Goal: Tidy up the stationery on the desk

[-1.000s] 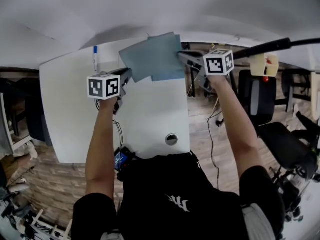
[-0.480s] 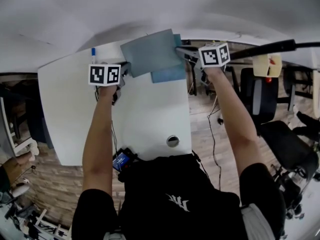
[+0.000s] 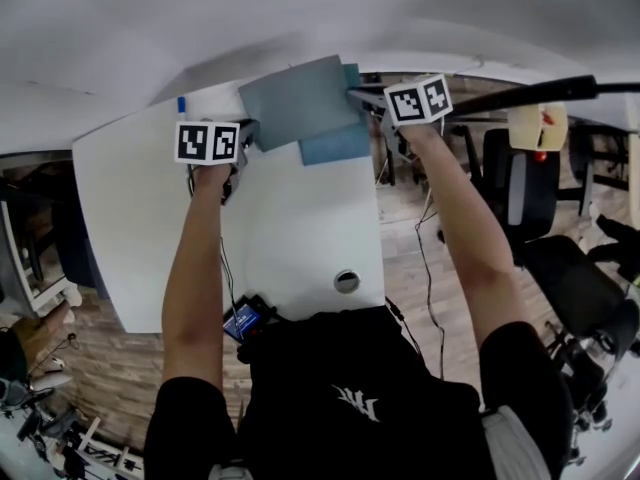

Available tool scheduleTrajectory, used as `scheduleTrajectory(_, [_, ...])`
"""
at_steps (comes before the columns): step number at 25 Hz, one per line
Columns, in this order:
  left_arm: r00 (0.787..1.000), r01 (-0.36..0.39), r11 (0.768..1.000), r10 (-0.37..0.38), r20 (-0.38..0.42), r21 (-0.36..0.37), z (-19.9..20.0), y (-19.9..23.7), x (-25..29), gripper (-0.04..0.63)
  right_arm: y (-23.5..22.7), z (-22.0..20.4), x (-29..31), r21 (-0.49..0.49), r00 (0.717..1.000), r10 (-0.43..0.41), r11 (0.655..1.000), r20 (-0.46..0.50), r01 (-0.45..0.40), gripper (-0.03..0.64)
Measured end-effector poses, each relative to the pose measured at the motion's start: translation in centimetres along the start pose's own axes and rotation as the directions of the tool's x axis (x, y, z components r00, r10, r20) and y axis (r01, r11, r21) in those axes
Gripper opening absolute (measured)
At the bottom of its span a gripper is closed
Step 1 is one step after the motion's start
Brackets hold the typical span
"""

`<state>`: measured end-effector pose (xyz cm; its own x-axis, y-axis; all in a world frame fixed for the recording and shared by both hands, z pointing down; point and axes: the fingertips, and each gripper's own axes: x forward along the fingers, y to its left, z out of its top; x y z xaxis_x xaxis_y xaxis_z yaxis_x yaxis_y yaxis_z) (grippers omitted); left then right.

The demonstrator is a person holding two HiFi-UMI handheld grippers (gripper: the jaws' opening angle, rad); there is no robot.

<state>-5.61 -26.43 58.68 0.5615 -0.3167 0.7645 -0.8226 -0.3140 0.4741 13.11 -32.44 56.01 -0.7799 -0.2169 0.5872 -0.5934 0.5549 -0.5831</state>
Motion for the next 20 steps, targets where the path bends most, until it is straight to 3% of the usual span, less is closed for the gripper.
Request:
scheduleTrajectory(9, [1.000,-0.002,1.000,0.003,-0.016,0.029,0.0,0.4,0.2,0.055,-0.9,-0.6,0.9,-0.037,0.997,-0.066,0.997,-0.040,0.065,0.044])
scheduleTrajectory(17, [0.998,-0.055,0.992,0.057,-0.014,0.111,0.9,1.9,-2.2,0.094,-1.3,-1.1,1.2,-0.060,0.995,-0.094,0.994,-0.045,0.092,0.044])
scheduleTrajectory(20, [1.000,-0.009,0.996,0.008,0.013,0.093,2.7,2.3,-2.9,0.125,-1.2,-0.9,1.2,-0.063,0.995,-0.093,0.994,-0.039,0.090,0.046])
